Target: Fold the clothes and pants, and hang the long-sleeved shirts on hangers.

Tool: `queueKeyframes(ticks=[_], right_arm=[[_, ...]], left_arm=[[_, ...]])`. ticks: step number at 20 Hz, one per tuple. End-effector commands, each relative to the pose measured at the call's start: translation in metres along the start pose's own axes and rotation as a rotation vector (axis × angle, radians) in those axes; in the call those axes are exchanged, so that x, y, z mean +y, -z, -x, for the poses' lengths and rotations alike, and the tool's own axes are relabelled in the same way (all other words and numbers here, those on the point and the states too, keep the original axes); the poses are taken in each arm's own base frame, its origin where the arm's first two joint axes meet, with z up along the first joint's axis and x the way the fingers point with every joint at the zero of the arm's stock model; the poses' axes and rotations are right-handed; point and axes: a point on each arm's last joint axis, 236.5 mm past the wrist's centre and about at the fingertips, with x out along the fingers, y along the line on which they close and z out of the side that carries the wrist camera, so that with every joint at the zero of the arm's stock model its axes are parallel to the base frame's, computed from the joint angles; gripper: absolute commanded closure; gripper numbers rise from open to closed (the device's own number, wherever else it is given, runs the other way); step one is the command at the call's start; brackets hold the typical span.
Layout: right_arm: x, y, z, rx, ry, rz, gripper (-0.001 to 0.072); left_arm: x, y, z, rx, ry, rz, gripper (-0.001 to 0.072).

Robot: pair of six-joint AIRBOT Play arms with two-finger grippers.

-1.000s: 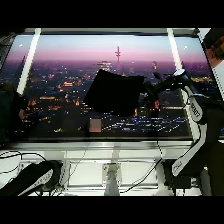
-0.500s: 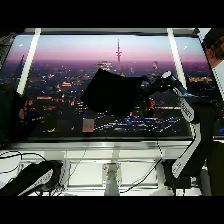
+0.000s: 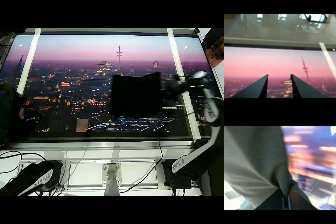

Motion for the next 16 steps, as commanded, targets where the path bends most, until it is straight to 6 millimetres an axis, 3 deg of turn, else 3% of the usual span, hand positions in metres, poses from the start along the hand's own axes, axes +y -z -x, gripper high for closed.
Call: queueKeyframes(ticks=[1, 4, 7, 10, 12, 13, 15, 16], right_arm=[[-0.089, -0.005, 0.103, -0.219, -0.044, -0.202, 0.07], [-0.16, 0.016, 0.177, -0.405, -0.086, -0.365, 0.0701], [-0.219, 0.054, 0.226, -0.534, -0.085, -0.501, 0.0701], [-0.258, 0.089, 0.246, -0.576, -0.026, -0.586, 0.07], [-0.264, 0.094, 0.249, -0.589, -0.03, -0.604, 0.0695], [-0.262, 0.093, 0.251, -0.595, -0.042, -0.61, 0.062], [-0.244, 0.081, 0.258, -0.629, -0.132, -0.612, 0.0198], [-0.23, 0.074, 0.266, -0.657, -0.186, -0.594, 0.0136]], left_arm=[[0.0, 0.0, 0.0, 0.0, 0.0, -0.001, 0.036], [0.0, 0.0, 0.0, 0.0, 0.0, -0.001, 0.036], [0.0, 0.0, 0.0, 0.0, 0.0, -0.001, 0.036], [0.0, 0.0, 0.0, 0.0, 0.0, -0.001, 0.036], [0.0, 0.0, 0.0, 0.0, 0.0, -0.001, 0.036], [0.0, 0.0, 0.0, 0.0, 0.0, -0.001, 0.036], [0.0, 0.0, 0.0, 0.0, 0.0, -0.001, 0.036], [0.0, 0.0, 0.0, 0.0, 0.0, -0.001, 0.036]])
